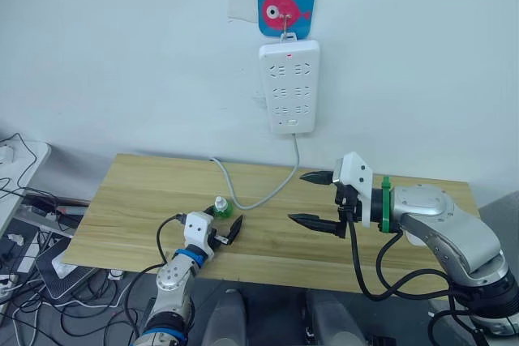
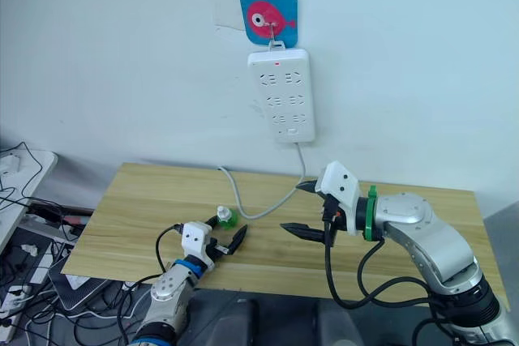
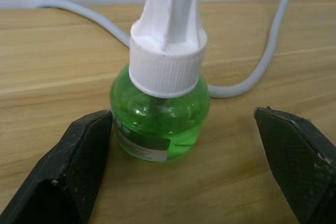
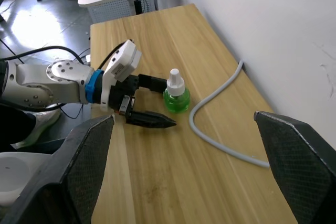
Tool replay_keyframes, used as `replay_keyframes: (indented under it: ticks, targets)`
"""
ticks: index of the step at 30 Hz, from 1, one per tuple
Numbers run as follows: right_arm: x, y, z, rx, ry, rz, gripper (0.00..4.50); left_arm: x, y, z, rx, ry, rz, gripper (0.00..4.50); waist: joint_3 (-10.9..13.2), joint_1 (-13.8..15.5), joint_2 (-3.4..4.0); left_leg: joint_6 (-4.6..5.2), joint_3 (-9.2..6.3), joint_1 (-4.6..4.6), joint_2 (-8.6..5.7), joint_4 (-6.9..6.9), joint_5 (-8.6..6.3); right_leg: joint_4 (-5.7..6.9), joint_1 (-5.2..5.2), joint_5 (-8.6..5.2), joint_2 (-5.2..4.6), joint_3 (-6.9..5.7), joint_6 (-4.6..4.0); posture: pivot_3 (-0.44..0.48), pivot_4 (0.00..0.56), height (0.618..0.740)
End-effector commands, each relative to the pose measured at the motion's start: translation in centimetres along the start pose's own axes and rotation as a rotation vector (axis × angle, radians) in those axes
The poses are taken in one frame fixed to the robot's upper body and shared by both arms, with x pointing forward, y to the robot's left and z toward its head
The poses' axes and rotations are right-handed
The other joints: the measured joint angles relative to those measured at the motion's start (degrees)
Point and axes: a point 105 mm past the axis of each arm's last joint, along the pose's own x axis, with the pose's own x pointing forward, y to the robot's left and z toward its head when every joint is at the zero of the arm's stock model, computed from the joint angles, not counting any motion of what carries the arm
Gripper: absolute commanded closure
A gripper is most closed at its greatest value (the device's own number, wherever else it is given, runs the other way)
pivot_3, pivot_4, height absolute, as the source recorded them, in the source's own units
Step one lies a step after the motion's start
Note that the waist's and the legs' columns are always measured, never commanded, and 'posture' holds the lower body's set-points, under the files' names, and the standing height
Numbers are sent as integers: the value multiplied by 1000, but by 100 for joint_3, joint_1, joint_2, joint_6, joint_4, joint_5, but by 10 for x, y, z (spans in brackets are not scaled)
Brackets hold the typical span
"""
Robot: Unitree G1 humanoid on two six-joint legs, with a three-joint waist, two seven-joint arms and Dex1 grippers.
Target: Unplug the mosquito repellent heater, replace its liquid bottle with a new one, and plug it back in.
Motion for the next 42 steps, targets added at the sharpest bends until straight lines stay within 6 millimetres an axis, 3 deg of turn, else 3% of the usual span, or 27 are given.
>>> replay_keyframes:
  ticks: [1,8,11,16,18,21,27,34,42]
  targets:
    - [-3,5,12,-8,-27,8,35,4,0,2,28,-20,19,0,2,-4,-3,0,0,-1,0,0,0,0,0,0,0,-1,0,4,273,740]
    - [-5,9,15,5,-21,-2,35,6,5,4,47,-30,53,0,21,-15,-9,0,1,-1,0,-1,0,-2,-1,0,0,0,0,-12,274,740]
    - [-5,9,17,7,-25,-14,0,4,9,2,0,-35,99,520,24,-19,-10,0,0,-1,1,-1,0,-2,-1,0,0,0,1,-18,275,740]
    - [-6,9,18,26,-28,-41,0,2,2,0,-5,-38,74,2080,31,-23,-13,0,2,-1,0,-2,0,-6,-1,-1,0,2,2,-18,276,740]
    - [-8,10,16,35,-20,-48,0,4,5,2,26,-32,77,2237,33,-23,-14,0,1,-1,0,-3,0,-7,-1,-1,0,0,2,-20,278,740]
    - [-13,10,13,84,-19,-80,0,11,13,22,97,-71,70,2237,44,-22,-22,0,0,-2,1,-6,0,-9,-1,-1,0,-1,2,-7,281,740]
    - [-16,6,14,121,-52,-158,0,28,-1,72,257,-102,-205,2237,94,-12,-26,-3,-6,-9,2,-7,1,-8,-5,2,1,-5,4,19,270,740]
    - [2,-3,-3,126,-81,-236,0,40,-53,111,360,-45,-728,2237,96,0,-21,-3,-2,-10,0,-26,2,-23,-11,1,1,-6,4,5,235,740]
    - [8,-8,-19,114,-91,-350,0,56,-106,139,341,-71,-1003,2237,88,-33,-20,-20,-12,-86,-2,-1,12,-25,-67,2,0,-20,3,-73,187,740]
